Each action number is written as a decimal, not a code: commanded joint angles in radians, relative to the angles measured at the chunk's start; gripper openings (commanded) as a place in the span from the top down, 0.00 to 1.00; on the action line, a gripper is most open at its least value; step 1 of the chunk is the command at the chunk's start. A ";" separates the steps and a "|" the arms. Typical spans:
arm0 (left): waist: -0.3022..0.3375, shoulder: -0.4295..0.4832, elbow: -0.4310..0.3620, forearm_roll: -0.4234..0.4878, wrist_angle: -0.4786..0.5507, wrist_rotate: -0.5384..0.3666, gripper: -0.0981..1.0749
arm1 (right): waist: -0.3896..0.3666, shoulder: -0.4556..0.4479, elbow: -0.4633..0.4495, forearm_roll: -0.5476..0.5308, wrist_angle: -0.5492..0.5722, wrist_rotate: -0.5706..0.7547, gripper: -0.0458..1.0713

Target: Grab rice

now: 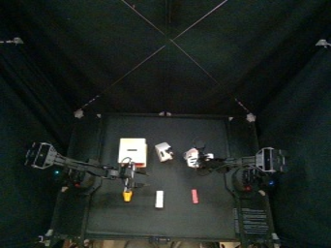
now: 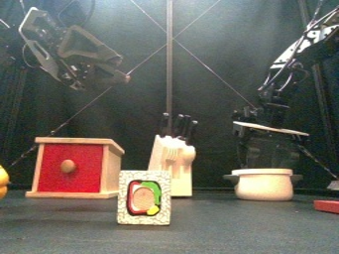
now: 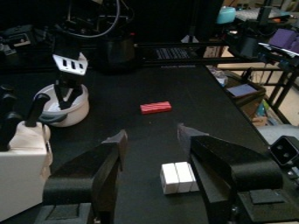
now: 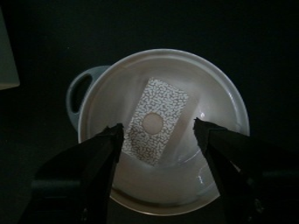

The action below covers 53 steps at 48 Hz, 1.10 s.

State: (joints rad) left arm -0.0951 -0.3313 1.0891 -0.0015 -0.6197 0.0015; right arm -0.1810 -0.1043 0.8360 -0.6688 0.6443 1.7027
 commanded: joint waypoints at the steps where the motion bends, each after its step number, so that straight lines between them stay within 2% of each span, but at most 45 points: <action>1: 0.002 0.000 -0.020 -0.002 -0.009 0.000 0.18 | -0.005 -0.012 -0.017 0.000 0.000 0.003 0.11; 28: 0.002 0.000 -0.018 -0.002 -0.009 0.000 0.18 | -0.008 -0.012 -0.029 0.029 0.000 0.009 0.11; 53: 0.002 0.000 -0.017 -0.002 -0.009 0.000 0.18 | -0.048 0.071 -0.066 0.051 0.000 0.005 0.11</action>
State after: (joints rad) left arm -0.0951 -0.3313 1.0891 -0.0015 -0.6213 0.0000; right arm -0.2194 -0.0291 0.7946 -0.6182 0.6443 1.7104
